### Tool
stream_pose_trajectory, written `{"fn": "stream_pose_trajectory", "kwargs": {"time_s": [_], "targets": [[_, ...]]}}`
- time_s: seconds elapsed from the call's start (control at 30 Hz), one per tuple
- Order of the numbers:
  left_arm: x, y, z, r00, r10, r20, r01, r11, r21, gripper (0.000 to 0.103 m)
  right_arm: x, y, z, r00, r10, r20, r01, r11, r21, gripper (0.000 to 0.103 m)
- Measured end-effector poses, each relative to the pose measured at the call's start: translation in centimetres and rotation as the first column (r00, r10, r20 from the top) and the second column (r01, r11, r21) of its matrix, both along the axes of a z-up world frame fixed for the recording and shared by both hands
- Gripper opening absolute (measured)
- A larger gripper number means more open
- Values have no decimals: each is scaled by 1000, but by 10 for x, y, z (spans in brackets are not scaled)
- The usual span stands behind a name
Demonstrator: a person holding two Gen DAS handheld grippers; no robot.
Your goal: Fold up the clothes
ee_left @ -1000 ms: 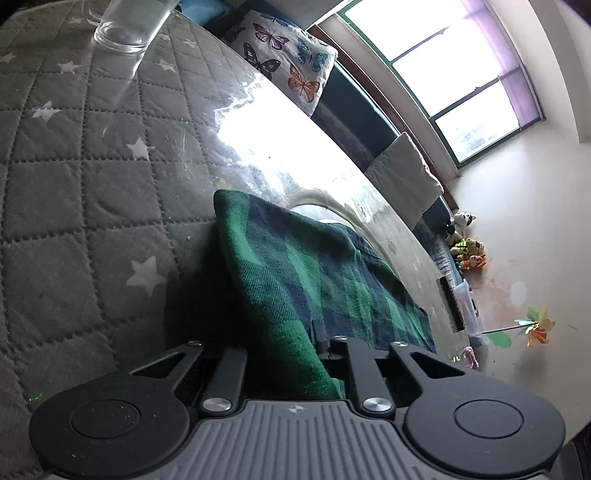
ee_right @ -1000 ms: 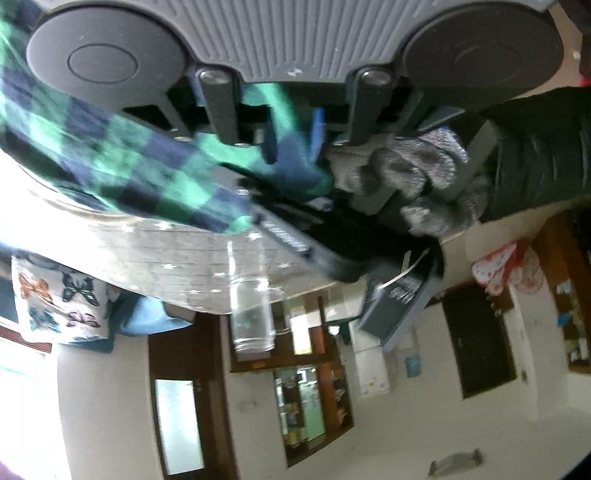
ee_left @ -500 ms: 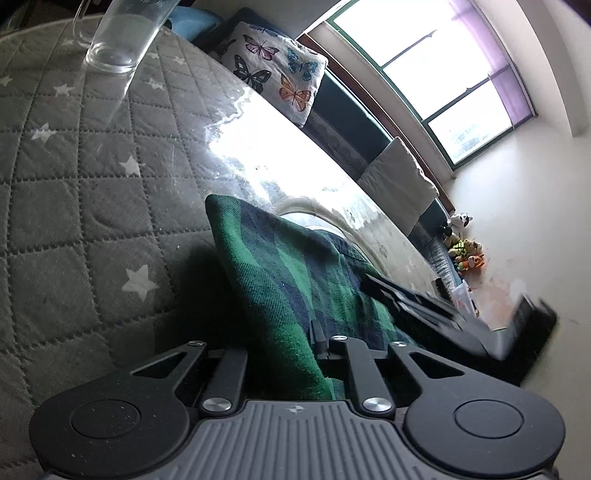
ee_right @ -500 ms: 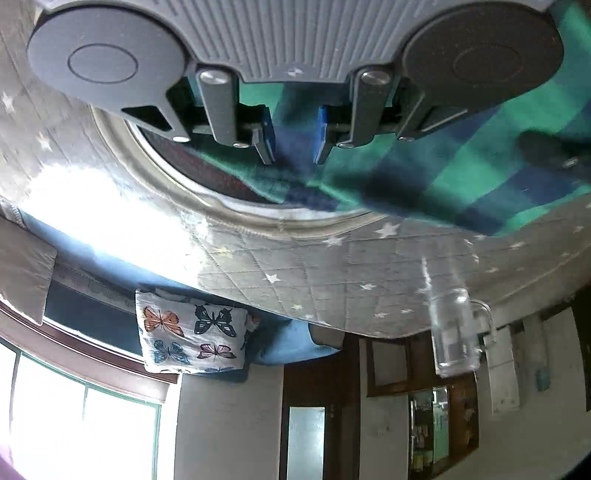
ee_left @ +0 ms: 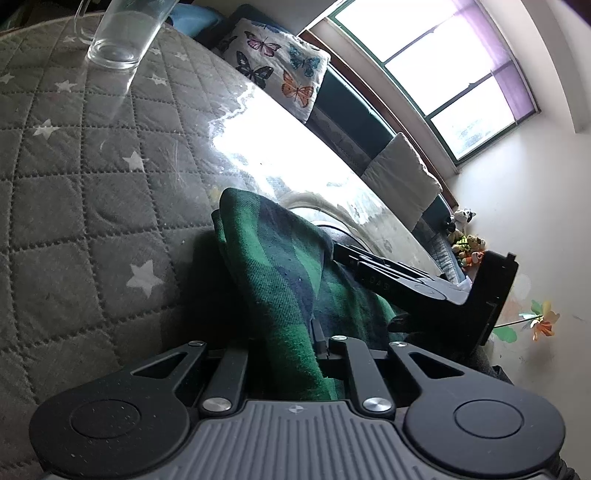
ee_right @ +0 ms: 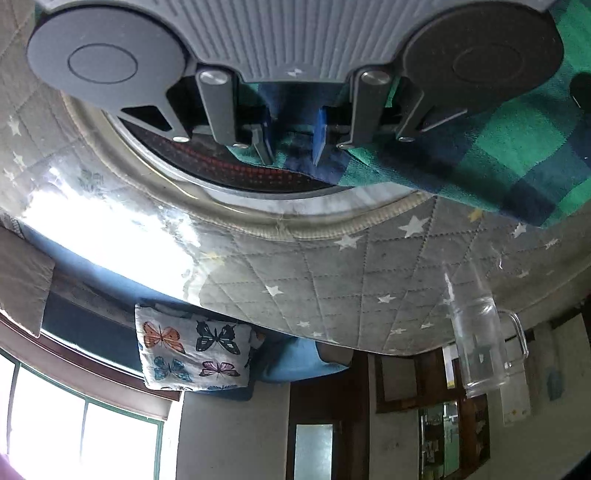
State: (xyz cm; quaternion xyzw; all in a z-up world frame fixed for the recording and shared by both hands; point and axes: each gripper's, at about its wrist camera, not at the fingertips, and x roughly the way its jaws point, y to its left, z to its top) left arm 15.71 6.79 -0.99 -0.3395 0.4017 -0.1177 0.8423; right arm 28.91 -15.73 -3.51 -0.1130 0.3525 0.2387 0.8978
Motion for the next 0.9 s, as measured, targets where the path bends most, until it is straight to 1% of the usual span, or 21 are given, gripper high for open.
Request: {"fn": "stream_pose_trajectory", "kwargs": {"time_s": [0.23,0.37,0.43,0.47,0.53,0.57,0.6,0.7,0.73,0.87,0.9], "targets": [[-2,-2,5,1000,4,16,-4,1000,-10,12,-40,-21,19,999,44,12,-44,998,-52,23],[-5,-4,13,1000,7,29,-7,1000,-19,11,-68,-25,14,998,60,34,-56,994,-97,24],[-6,-6,17,999,9,36,-8,1000,-25,11,-75,-24,12,997,50,55,-45,994,-98,24],[-6,-7,20,999,11,37,-10,1000,-27,10,-78,-24,12,997,45,64,-39,995,-97,24],[-7,-9,27,999,13,45,-12,999,-30,10,-85,-28,18,998,35,55,-32,998,-51,25],[-7,-10,31,999,13,51,-12,1000,-29,10,-89,-29,18,998,36,50,-34,998,-50,29],[-7,-12,35,998,13,59,-11,1000,-24,10,-93,-30,19,998,37,44,-35,998,-49,29],[-5,-18,45,998,11,68,-10,1000,-16,9,-102,-32,14,998,35,43,-32,997,-69,29],[-5,-20,48,998,12,68,-11,1000,-12,9,-106,-36,12,999,35,41,-32,998,-62,29],[-3,-32,62,997,12,73,-13,1000,2,9,-121,-50,16,1000,25,4,-25,1000,7,30],[-2,-36,66,997,12,75,-12,1000,6,8,-128,-54,17,1000,28,5,-28,1000,13,30]]}}
